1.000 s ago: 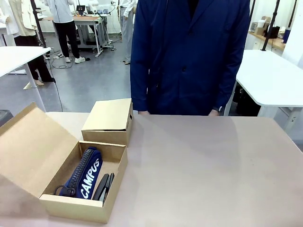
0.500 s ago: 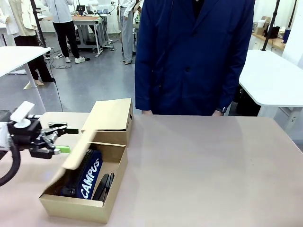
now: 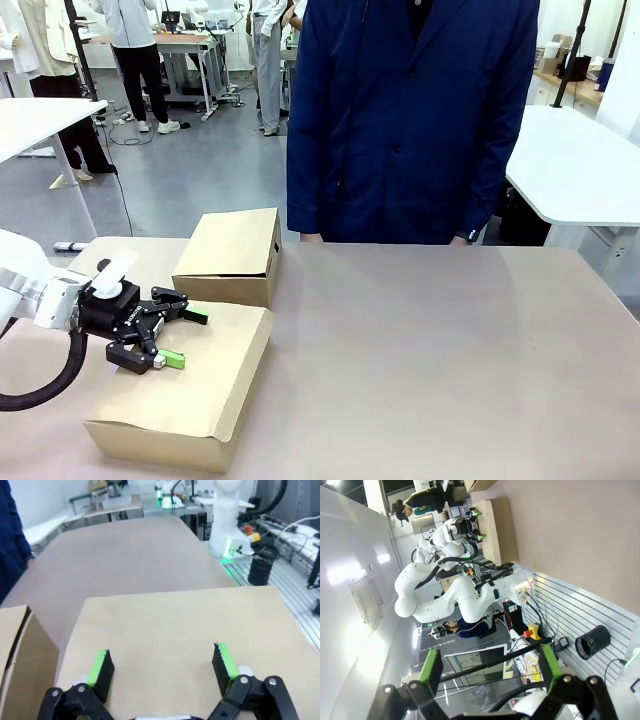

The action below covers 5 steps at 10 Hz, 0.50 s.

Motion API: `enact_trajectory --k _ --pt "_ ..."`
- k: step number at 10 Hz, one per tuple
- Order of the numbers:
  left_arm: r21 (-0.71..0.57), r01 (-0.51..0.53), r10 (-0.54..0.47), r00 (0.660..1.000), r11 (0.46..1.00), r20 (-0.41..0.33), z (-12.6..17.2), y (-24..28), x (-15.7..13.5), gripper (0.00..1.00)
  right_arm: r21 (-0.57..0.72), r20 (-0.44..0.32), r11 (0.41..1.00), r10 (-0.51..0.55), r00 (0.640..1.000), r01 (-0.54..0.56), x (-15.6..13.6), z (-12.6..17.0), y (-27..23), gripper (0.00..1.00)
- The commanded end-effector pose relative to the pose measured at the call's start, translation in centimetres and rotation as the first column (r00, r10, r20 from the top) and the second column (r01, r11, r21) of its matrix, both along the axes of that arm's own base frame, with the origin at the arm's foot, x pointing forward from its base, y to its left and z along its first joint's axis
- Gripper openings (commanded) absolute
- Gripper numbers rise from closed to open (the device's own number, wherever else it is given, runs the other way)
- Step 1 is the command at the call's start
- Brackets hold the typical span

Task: Place items inside the box.
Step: Close the lid of the Mailer Box closest to the robot.

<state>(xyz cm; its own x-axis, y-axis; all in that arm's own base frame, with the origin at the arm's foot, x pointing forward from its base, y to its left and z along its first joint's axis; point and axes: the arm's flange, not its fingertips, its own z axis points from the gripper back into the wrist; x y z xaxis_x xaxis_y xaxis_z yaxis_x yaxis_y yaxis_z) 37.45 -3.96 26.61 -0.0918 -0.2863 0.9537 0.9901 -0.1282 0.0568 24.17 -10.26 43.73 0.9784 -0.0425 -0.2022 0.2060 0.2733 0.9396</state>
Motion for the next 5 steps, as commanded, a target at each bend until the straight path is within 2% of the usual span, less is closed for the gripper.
enact_trajectory --k 1,3,4,5 --pt "0.092 0.001 -0.007 0.998 0.996 0.064 0.6 0.1 -9.5 1.0 0.014 -0.01 1.0 -0.009 1.0 0.009 0.0 0.6 0.1 1.0" --pt "0.008 -0.075 0.075 0.997 0.997 0.027 2.6 1.6 -9.3 1.0 0.014 -0.01 1.0 -0.009 1.0 0.009 0.0 0.6 0.1 1.0" --pt "-0.032 -0.179 0.176 0.981 0.983 -0.078 4.3 2.7 -8.9 1.0 0.014 -0.01 1.0 -0.009 1.0 0.009 0.0 0.6 0.1 1.0" --pt "-0.04 -0.317 0.301 0.927 0.948 -0.222 6.6 4.2 -8.5 1.0 0.014 -0.01 1.0 -0.009 1.0 0.009 0.0 0.6 0.1 1.0"
